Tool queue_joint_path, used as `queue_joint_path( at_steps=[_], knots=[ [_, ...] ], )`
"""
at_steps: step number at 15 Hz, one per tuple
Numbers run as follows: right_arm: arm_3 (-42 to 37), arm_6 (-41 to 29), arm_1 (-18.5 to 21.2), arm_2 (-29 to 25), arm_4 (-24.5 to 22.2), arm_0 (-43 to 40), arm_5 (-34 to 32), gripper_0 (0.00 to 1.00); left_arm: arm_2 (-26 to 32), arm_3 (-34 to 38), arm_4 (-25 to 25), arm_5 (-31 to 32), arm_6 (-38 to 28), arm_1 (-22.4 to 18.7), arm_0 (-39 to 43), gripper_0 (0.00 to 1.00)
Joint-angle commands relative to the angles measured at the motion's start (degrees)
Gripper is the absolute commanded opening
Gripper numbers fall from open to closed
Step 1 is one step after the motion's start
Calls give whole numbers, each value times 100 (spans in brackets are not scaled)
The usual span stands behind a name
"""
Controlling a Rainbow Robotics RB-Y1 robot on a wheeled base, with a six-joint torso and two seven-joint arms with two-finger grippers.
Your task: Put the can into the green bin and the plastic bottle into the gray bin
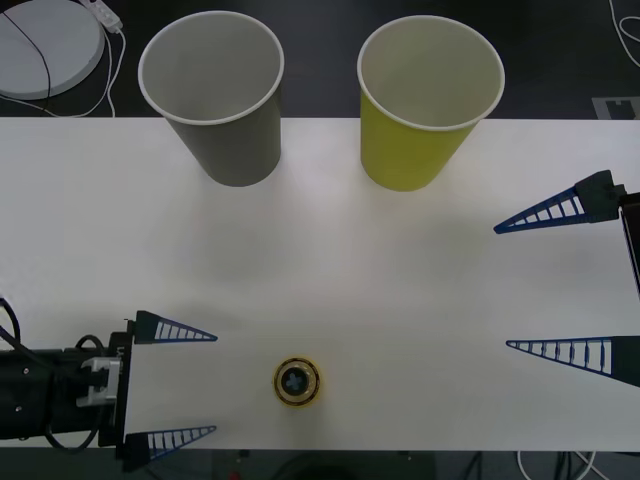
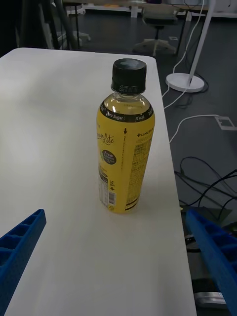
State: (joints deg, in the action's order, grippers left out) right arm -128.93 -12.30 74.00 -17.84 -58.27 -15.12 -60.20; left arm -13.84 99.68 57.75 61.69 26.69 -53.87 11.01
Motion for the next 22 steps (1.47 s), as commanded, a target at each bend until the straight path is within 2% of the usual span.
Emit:
queue_joint_path(
  at_steps=[1,3,6,9,15,22],
  knots=[
    [-1,0,0,0,0,0,0,100,-189,8,-9,-69,21,175,-90,100],
    [-1,0,0,0,0,0,0,100,-233,8,9,-69,47,395,-99,100],
    [-1,0,0,0,0,0,0,100,-225,17,299,-87,12,729,-152,100],
    [-1,0,0,0,0,0,0,100,-277,43,474,-96,-23,905,-178,100],
    [-1,0,0,0,0,0,0,100,-699,43,457,-307,-5,1115,-275,100],
    [-1,0,0,0,0,0,0,100,-752,34,729,-421,-102,1485,-354,100]
  ],
)
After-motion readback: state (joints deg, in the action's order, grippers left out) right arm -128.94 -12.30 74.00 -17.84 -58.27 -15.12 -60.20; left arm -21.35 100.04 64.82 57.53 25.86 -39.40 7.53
